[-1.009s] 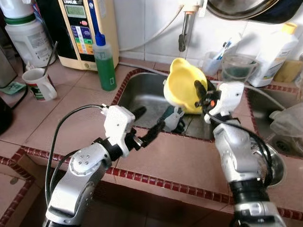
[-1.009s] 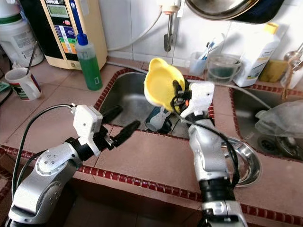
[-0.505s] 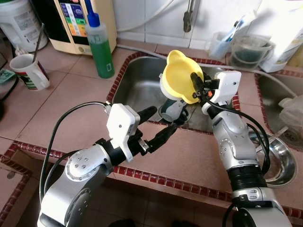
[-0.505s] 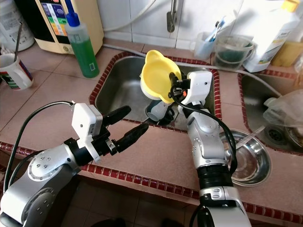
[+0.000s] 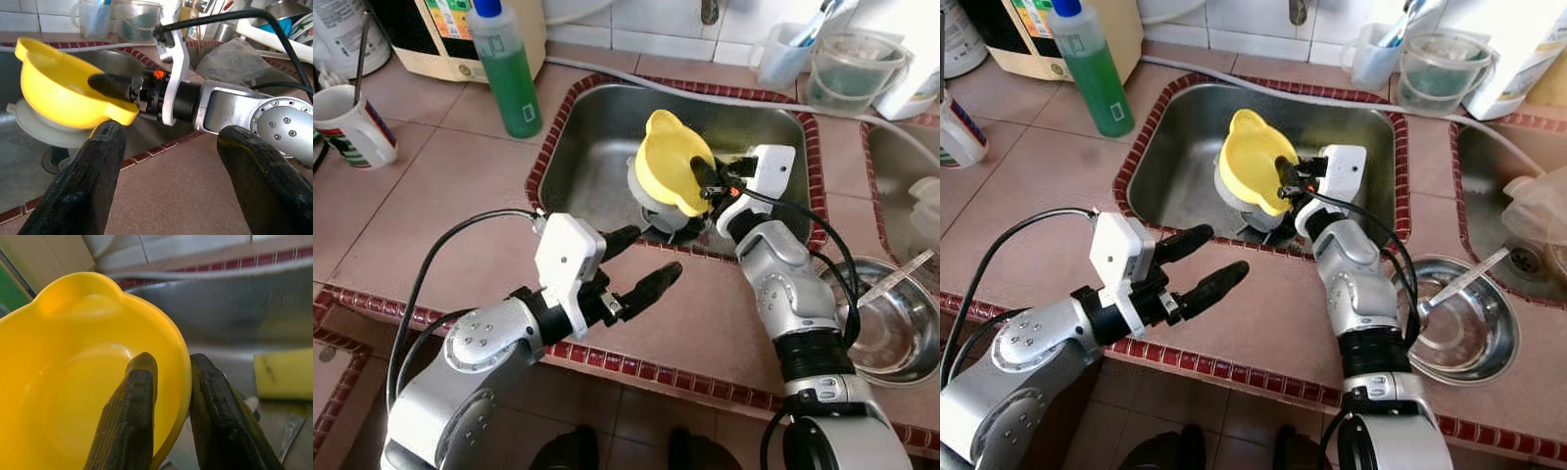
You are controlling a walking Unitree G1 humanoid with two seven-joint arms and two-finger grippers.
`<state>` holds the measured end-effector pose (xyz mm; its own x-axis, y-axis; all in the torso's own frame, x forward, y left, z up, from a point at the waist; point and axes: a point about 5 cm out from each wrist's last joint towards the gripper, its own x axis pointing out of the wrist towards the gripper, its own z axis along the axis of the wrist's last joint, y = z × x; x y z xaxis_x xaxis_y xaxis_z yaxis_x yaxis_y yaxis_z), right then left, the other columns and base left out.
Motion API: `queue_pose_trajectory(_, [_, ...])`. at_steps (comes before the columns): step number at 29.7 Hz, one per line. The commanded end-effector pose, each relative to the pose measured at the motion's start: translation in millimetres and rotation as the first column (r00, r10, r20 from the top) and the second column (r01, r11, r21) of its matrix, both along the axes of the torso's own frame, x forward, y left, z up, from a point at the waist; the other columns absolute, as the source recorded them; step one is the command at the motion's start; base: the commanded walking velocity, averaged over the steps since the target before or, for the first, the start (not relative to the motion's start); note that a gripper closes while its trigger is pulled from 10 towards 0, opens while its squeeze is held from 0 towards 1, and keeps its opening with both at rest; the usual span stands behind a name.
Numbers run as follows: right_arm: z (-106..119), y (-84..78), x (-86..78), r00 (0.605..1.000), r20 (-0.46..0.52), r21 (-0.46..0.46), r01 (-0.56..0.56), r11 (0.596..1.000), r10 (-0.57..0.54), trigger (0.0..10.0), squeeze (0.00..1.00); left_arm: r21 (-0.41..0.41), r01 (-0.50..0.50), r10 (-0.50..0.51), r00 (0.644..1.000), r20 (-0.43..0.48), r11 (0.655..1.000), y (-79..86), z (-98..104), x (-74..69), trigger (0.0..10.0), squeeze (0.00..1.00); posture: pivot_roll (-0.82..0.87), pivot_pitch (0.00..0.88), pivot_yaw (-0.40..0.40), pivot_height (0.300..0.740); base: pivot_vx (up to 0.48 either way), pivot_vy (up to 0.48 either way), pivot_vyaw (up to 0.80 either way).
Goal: Kitchen organization
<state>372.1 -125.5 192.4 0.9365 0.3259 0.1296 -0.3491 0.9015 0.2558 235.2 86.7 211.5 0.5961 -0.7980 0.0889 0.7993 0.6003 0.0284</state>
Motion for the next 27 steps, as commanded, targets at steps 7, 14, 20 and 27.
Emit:
queue_pose_trajectory(7, [-0.5,0.9,-2.5,0.999,-0.034,0.009,-0.002,1.0,0.002,10.0,0.0,-0.001,-0.001,0.001,1.0,0.011,1.0,0.2,4.1,-2.2,10.0,0.0,-0.01,0.289,0.02,0.74,0.0,0.0,0.0])
queue_pose_trajectory(14, [-5.3,-3.0,-2.4,0.996,-0.083,0.009,0.031,0.999,-0.03,10.0,0.0,-0.004,-0.008,0.008,1.0,0.014,1.0,-0.5,4.7,-0.5,10.0,0.0,-0.01,0.276,0.016,0.74,0.0,0.0,0.0])
queue_pose_trajectory(20, [-6.3,-5.8,-2.3,0.995,-0.096,0.034,0.041,0.999,-0.038,10.0,1.0,-0.004,-0.009,0.009,1.0,0.02,1.0,-0.8,4.8,0.9,10.0,0.0,-0.01,0.264,0.015,0.74,0.0,0.0,0.0])
queue_pose_trajectory(27, [-1.9,-5.2,0.7,0.994,-0.097,0.057,0.046,0.997,-0.041,10.0,1.0,-0.005,-0.011,0.011,1.0,0.029,1.0,-1.2,5.9,3.0,10.0,0.0,-0.01,0.249,0.013,0.74,0.0,0.0,0.0])
